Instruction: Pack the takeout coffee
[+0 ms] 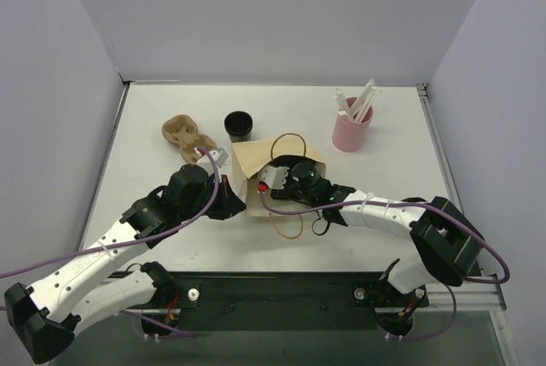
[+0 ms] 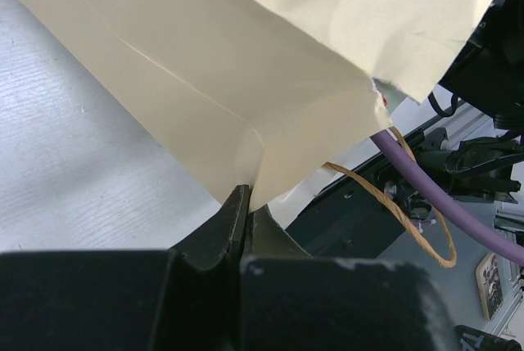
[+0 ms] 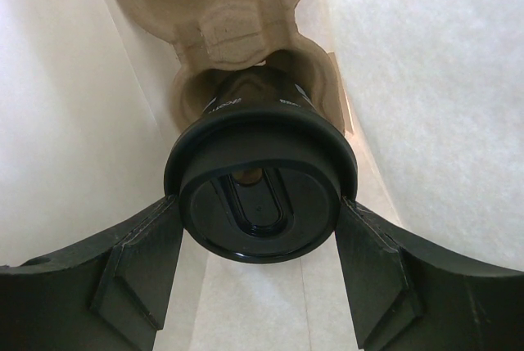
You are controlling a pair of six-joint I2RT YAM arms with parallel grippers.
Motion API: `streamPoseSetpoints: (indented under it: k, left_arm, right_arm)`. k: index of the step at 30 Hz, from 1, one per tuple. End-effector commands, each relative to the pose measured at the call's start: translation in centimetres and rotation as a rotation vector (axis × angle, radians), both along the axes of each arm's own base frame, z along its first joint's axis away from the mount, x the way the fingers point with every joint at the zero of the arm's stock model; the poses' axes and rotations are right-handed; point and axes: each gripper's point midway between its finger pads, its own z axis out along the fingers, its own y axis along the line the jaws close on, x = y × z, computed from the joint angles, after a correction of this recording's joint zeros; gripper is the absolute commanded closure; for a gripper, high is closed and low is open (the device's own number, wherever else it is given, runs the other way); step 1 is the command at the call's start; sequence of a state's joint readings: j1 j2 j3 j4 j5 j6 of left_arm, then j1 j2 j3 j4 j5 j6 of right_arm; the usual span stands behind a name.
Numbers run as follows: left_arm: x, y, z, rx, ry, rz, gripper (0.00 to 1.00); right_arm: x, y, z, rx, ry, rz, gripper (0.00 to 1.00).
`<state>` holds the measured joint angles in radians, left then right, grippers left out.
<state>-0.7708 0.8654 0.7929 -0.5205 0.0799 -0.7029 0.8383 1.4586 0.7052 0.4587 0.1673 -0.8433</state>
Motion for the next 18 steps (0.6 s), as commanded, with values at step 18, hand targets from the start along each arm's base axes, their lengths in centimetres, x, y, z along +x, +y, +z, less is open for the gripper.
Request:
streamPoseSetpoints:
  k: [18]
  left_arm:
    - [0.3,-1.1,2.6,-0.031,-0.023,-0.039,1.0]
  right_arm:
    - [1.1,-1.1,1.4,0.0,0.045,-0.083,0.2]
